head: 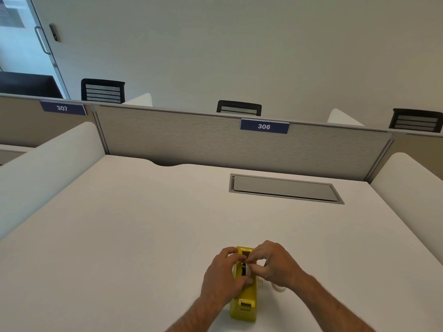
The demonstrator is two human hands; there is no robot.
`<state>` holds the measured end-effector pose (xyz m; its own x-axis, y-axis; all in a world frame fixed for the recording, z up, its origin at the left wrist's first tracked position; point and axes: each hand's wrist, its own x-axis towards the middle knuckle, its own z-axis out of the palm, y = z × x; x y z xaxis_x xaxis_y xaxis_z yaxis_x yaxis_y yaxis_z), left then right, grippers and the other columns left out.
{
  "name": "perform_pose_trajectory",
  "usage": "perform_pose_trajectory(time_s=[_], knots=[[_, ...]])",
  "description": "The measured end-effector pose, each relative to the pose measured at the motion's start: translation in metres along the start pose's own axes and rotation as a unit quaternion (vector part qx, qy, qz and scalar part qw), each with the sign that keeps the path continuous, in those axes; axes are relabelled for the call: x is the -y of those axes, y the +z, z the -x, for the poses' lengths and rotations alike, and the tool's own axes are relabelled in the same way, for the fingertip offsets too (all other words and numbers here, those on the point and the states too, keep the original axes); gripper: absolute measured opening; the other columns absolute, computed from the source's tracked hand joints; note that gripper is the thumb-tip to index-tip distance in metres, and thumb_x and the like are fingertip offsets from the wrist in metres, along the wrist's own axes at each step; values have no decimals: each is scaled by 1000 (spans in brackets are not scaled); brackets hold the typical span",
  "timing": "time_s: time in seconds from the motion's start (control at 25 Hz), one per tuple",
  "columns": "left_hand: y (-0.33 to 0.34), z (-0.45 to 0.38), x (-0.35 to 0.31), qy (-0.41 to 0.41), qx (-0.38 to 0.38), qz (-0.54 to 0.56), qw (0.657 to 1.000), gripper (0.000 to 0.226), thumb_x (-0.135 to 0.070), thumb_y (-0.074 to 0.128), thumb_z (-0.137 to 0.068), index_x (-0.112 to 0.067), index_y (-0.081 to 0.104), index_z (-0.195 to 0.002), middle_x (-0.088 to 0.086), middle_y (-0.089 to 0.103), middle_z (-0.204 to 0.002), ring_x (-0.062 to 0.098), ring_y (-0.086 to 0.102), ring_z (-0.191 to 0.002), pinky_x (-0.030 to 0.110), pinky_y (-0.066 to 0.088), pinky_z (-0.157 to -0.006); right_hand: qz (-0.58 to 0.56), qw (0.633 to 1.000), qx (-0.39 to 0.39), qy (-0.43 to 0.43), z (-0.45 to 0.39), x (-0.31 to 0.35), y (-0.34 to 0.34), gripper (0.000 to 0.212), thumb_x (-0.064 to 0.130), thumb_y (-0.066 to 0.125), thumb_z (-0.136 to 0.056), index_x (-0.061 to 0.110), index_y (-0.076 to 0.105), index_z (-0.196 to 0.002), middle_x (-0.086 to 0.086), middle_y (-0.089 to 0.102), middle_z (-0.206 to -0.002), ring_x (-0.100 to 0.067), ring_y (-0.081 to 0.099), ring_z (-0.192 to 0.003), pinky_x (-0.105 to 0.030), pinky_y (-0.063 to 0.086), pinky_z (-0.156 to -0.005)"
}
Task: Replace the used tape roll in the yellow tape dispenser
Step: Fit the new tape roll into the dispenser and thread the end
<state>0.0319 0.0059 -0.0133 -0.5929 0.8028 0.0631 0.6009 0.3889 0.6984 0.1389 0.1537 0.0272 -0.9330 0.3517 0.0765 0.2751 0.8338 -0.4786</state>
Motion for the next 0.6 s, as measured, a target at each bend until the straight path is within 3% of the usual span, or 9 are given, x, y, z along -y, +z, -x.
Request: perform_pose_trajectory(time_s=[0.24,0.44,0.6], knots=[[0,0,-1,-1,4,0,1000,54,-53,75,-69,-41,60,-119,-22,44,-139,3,47,-122,25,45,-99,-8,1000,-2,5,-2,1,-2,15,36,68,-84,32,77,-96,14,76,-91,-7,59,-86,-32,54,-76],[0,1,0,0,2,-1,1000,53,-55,74,-71,-42,59,-121,-21,44,-140,3,47,-122,23,45,-98,7,1000,7,10,2,0,0,36,48,70,-73,33,74,-105,16,73,-100,-4,57,-91,-25,51,-79],[0,1,-2,1,2,-7,1000,50,-55,74,-73,-41,60,-119,-20,45,-141,4,48,-123,24,46,-98,-12,1000,14,9,1,0,0,25,44,71,-77,35,77,-99,16,75,-98,-5,58,-91,-27,51,-80]])
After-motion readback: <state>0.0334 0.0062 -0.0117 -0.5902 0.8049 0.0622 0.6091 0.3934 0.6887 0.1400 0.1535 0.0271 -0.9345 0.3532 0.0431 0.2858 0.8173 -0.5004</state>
